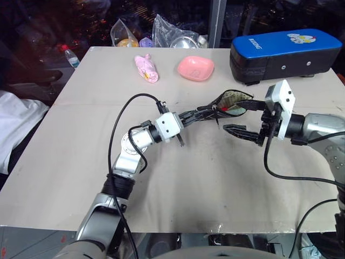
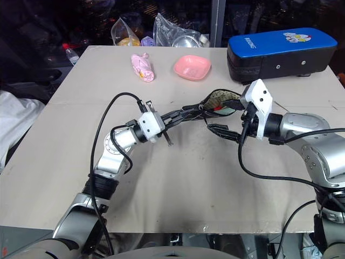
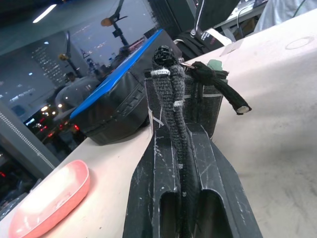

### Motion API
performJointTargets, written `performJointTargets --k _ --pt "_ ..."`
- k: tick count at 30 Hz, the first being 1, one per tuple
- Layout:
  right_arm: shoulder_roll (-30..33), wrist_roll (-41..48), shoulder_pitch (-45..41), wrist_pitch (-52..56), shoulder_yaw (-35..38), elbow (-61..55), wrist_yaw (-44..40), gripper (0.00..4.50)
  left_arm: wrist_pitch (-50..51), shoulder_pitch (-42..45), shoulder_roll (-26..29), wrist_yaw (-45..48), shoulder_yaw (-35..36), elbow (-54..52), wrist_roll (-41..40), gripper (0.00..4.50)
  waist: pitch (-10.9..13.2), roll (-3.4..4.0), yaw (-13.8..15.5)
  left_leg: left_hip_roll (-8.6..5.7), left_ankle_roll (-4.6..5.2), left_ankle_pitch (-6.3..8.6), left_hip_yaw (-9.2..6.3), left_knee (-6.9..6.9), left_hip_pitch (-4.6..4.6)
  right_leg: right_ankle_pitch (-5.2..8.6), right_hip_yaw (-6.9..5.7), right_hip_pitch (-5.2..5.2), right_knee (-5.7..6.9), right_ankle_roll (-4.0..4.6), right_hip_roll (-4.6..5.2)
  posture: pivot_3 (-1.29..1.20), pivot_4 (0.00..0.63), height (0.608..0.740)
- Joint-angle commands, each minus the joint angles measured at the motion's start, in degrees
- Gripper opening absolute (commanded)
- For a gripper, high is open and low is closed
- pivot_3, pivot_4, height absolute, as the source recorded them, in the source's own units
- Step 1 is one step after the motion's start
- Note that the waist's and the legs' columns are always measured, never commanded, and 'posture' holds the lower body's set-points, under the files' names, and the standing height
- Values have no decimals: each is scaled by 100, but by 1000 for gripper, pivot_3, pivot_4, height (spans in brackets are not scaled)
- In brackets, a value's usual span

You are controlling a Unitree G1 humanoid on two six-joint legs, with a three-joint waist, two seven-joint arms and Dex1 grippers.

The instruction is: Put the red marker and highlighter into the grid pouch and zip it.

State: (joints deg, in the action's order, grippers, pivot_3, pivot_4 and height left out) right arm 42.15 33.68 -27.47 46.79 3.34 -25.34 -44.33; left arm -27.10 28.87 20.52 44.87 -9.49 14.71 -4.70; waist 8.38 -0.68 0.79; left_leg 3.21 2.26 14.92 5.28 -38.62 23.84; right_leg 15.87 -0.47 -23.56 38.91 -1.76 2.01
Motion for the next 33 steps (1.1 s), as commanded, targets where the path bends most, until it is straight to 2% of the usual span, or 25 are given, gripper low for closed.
performJointTargets --k 1,8,15,20,33 --pt "221 -361 -161 -347 129 218 70 4401 -152 89 -2 0 63 -82 -61 0 0 0 -1 0 -11 -6 1 0 0 0 1 0 -1 0 0 0 150 737" --pt "148 -857 -360 -655 -61 753 280 4401 -165 89 -36 -40 57 -70 -38 0 0 0 -14 0 -12 -7 0 1 -1 0 2 -1 0 0 -7 0 150 737" --pt "-178 -753 -764 -135 -91 1118 485 4401 -176 58 -71 -65 43 -70 -13 0 0 0 -10 2 -13 -7 2 1 -1 0 3 -1 0 0 -6 0 150 737" --pt "-251 -472 -1077 440 -181 1483 251 4401 -204 28 -73 -18 13 -95 -2 0 0 0 -9 2 -12 -7 2 1 0 0 2 -1 -1 0 -6 0 150 737" --pt "-4 -976 -1186 296 -1014 2276 -479 4401 -244 -31 -82 -6 -45 -196 77 0 0 0 -10 2 -10 -6 1 1 0 0 1 -2 -1 0 -6 0 150 737"
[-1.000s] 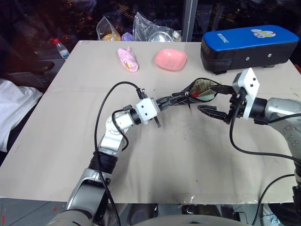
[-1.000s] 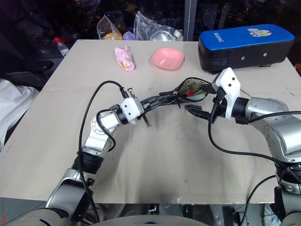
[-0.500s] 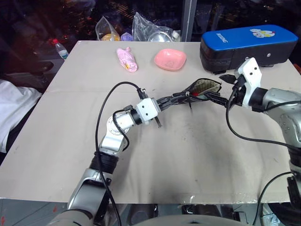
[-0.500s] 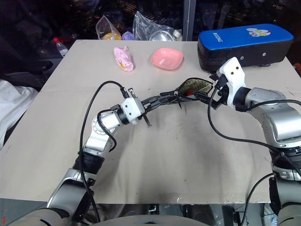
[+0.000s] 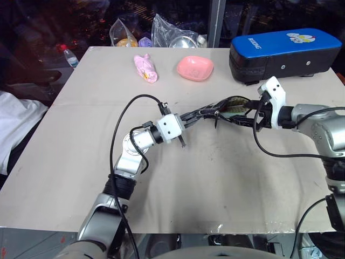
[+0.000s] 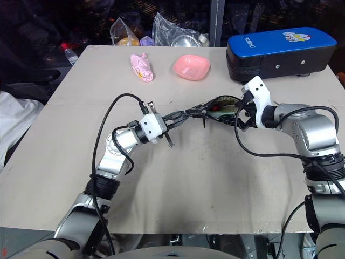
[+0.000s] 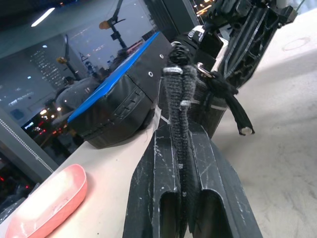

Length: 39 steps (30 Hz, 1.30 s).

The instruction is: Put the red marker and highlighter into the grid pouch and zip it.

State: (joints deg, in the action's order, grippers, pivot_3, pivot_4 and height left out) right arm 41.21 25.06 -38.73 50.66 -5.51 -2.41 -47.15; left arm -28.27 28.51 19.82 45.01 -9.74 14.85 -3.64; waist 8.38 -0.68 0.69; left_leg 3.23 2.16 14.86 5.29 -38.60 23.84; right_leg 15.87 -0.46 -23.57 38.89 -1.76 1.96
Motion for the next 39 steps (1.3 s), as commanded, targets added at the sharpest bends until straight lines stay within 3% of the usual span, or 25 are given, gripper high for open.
performJointTargets --k 1,3,4,5,6,7,11,12,18,23,30,39 --pt "96 -132 -50 -59 -182 1 -242 4401 -129 2 -18 -18 -25 -209 -27 0 0 0 0 1 1 0 0 0 0 0 0 0 0 0 0 0 150 737" --pt "118 -160 -22 -11 -263 9 -328 4401 -126 -3 -29 -22 -34 -215 -23 0 0 0 0 0 0 0 0 0 0 0 0 0 1 0 0 0 150 737" --pt "125 -166 -7 33 -301 11 -365 3892 -125 -1 -32 -27 -40 -216 -22 0 0 0 0 1 0 0 0 0 0 0 0 0 1 0 0 0 150 737" --pt "129 -171 4 74 -328 12 -397 3665 -120 2 -35 -31 -44 -218 -22 0 0 0 0 0 0 0 0 0 0 0 0 0 1 0 0 0 150 737" --pt "129 -182 12 103 -345 14 -419 3071 -117 5 -37 -35 -47 -220 -22 0 0 0 0 0 0 0 0 0 0 0 0 0 1 0 0 0 150 737" --pt "106 -199 9 117 -338 33 -402 2809 -114 7 -37 -38 -47 -222 -22 0 0 0 0 1 0 0 0 0 0 0 0 0 0 0 0 0 150 737" --pt "56 -239 -9 133 -293 63 -375 923 -92 5 -32 -43 -42 -240 -26 0 0 0 0 1 0 0 0 0 0 0 0 0 1 0 0 0 150 737" --pt "67 -248 -2 129 -292 51 -385 732 -84 0 -31 -43 -42 -250 -29 0 0 0 0 1 0 0 0 0 0 0 0 0 0 0 0 0 150 737" --pt "256 -482 65 -595 -280 -147 -594 732 -61 -21 -18 -21 -43 -268 -51 0 0 0 5 0 0 0 0 0 0 0 0 0 0 0 0 0 150 737" --pt "534 -1232 150 -3151 -255 40 -1081 732 -66 -28 -7 -3 -40 -250 -70 0 0 0 2 -2 0 0 0 0 1 0 0 -1 -2 -1 -1 0 150 737" --pt "512 -2155 78 -6314 -463 1149 -1381 732 -111 -32 -24 145 -61 -256 -229 0 0 0 1 -3 -2 -1 5 -1 -2 0 3 0 -1 -1 -2 0 150 737" --pt "411 -3103 -797 -9177 -724 2626 -1198 732 -315 122 60 433 -15 -46 -288 0 2 2 -10 0 -5 -3 20 -1 -10 0 12 -1 1 -1 -3 0 150 737"
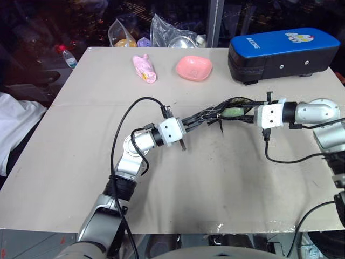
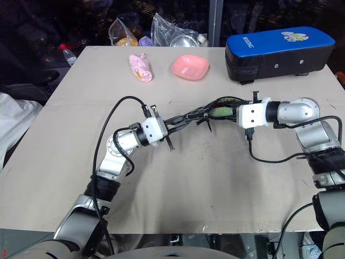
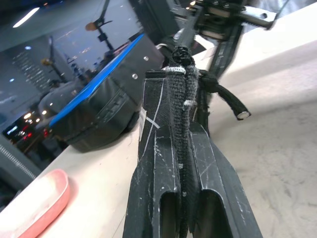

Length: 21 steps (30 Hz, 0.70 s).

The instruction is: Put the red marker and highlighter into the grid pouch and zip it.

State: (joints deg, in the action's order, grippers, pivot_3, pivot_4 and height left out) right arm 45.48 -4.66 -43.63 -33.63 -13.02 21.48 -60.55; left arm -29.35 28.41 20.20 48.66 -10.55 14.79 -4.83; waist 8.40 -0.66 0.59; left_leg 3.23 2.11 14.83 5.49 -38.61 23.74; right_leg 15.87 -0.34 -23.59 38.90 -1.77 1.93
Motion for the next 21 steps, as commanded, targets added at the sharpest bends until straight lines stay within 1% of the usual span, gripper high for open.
performJointTargets --k 1,6,9,11,13,14,17,21 --pt "-59 -166 -372 -915 1 340 155 732 -229 142 14 94 68 -22 -193 0 0 0 2 1 0 0 0 0 0 0 0 0 0 0 0 0 150 737" --pt "-292 -465 -571 -1683 -87 873 449 732 -297 208 -49 144 38 15 -260 0 0 0 5 4 -1 -1 4 0 0 0 1 0 0 0 3 0 150 737" --pt "-402 -563 -642 -1634 -97 1087 603 732 -300 222 -86 124 36 30 -248 0 0 0 7 5 -1 -1 7 -2 0 0 2 0 2 0 4 0 150 737" --pt "-370 -763 -663 -1427 -73 1094 732 1795 -300 216 -102 94 54 63 -236 0 0 1 7 5 -1 -1 7 -2 0 0 3 0 3 0 4 0 150 737" --pt "-296 -860 -667 -1332 -23 1110 850 2637 -282 196 -114 49 73 81 -222 0 0 1 7 5 -1 -1 7 -2 -1 0 3 0 3 0 5 0 150 737" --pt "-248 -885 -646 -1266 20 1104 924 3245 -253 179 -129 -3 95 90 -213 0 0 1 9 6 -1 -1 7 -2 -1 0 2 0 3 0 5 0 150 737" --pt "-25 -472 -353 -779 205 742 752 4468 -95 120 -195 -171 198 100 -282 0 0 1 22 5 -1 -1 7 -2 -1 0 2 0 3 0 6 0 150 737" --pt "154 228 21 33 494 56 490 4468 31 78 -234 -272 257 114 -300 0 0 1 14 6 -1 -1 5 -2 1 0 1 0 2 0 9 0 150 737"
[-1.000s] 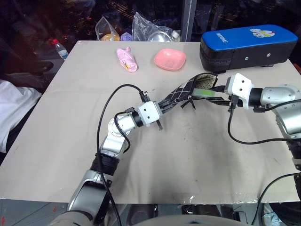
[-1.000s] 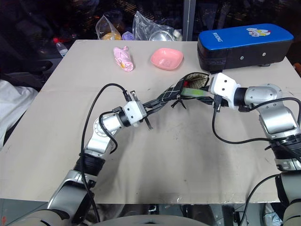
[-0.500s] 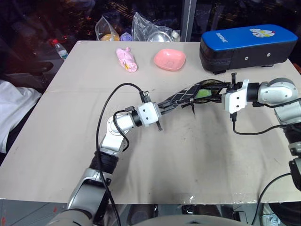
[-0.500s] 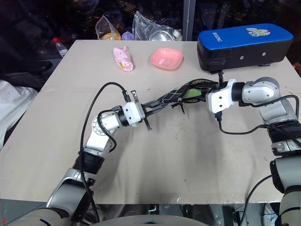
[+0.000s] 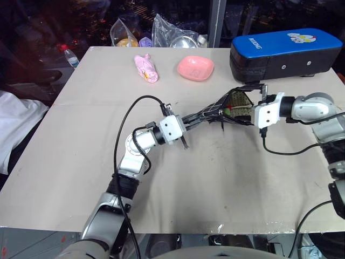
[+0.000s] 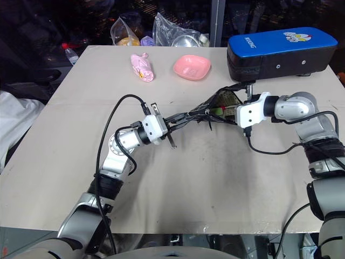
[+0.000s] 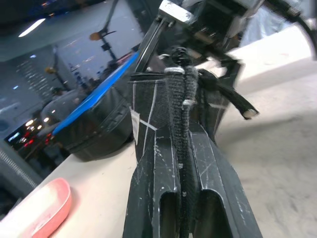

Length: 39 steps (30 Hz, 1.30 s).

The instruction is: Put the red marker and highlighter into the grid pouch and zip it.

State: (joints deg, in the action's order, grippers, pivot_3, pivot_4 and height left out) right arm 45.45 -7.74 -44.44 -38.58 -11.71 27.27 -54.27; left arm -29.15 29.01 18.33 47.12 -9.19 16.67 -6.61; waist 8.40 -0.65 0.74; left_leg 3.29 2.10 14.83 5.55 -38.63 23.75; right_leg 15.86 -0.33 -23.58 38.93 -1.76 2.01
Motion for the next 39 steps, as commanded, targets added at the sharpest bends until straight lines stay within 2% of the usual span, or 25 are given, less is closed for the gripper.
performJointTargets --k 1,2,6,7,9,10,12,15,18,26,31,36,39 --pt "186 770 232 970 496 -798 -167 4468 20 14 -55 -133 120 -56 -108 0 0 0 -1 0 0 0 0 0 -1 0 0 0 1 0 0 0 150 737" --pt "205 928 331 1308 592 -1016 -183 4468 24 12 -61 -143 116 -45 -98 0 0 0 -2 0 0 0 0 0 -2 0 0 0 2 0 0 0 150 737" --pt "186 2407 981 4086 1189 -2681 -77 4468 34 15 -126 -208 71 -11 -48 0 0 0 -3 2 0 0 -7 -1 0 0 -2 1 5 0 0 0 150 737" --pt "162 2907 1144 4908 1336 -3137 85 4468 35 13 -138 -216 65 -12 -44 0 0 1 -2 2 0 0 -6 -1 0 0 -2 1 5 0 0 0 150 737" --pt "251 4446 1795 6772 1563 -4386 436 4468 37 8 -177 -238 44 -9 -23 0 -1 -1 8 2 0 0 -12 0 2 0 -4 1 5 0 0 0 150 737" --pt "246 4980 2043 7384 1642 -4832 612 4468 40 9 -192 -245 35 -5 -14 0 -2 -1 23 4 0 0 -25 -1 3 0 0 8 2 0 5 0 150 737" --pt "141 5482 2286 8142 1710 -5324 1071 4468 45 13 -215 -255 14 0 -2 0 -2 -1 13 4 0 0 -43 -1 10 0 -10 10 0 1 14 0 150 737" --pt "-364 5720 2284 8640 1731 -5571 1956 4468 54 18 -243 -244 -20 -3 1 0 -3 -4 -17 -4 8 4 -37 -3 4 -1 -5 12 3 1 9 0 150 737" --pt "-1000 5469 2215 8539 1627 -5675 2656 4468 109 34 -279 -264 -39 -52 13 0 -4 -4 -8 -4 26 15 -42 -8 5 -2 -6 12 5 3 -3 0 150 737" --pt "-1893 6068 2119 9479 1615 -5699 3698 4468 255 18 -347 -345 -92 -258 79 0 -4 -5 -1 -5 3 2 -41 -10 15 -1 -19 11 -5 0 -4 0 150 737" --pt "-2209 6332 1864 9800 1755 -5564 4106 4468 206 21 -340 -315 -147 -245 148 0 -4 -5 -8 -5 6 4 -45 -10 13 -2 -21 11 1 1 -7 0 150 737" --pt "-2225 6436 1761 10071 1815 -5485 4250 4468 114 40 -311 -283 -183 -211 242 0 -4 -5 2 -5 7 4 -43 -10 15 -1 -22 11 -4 1 -6 0 150 737" --pt "-2200 6376 1718 10126 1810 -5439 4294 3753 68 37 -300 -283 -224 -215 285 0 -4 -5 -2 -5 9 5 -43 -10 15 -1 -21 11 -3 1 -6 0 150 737"
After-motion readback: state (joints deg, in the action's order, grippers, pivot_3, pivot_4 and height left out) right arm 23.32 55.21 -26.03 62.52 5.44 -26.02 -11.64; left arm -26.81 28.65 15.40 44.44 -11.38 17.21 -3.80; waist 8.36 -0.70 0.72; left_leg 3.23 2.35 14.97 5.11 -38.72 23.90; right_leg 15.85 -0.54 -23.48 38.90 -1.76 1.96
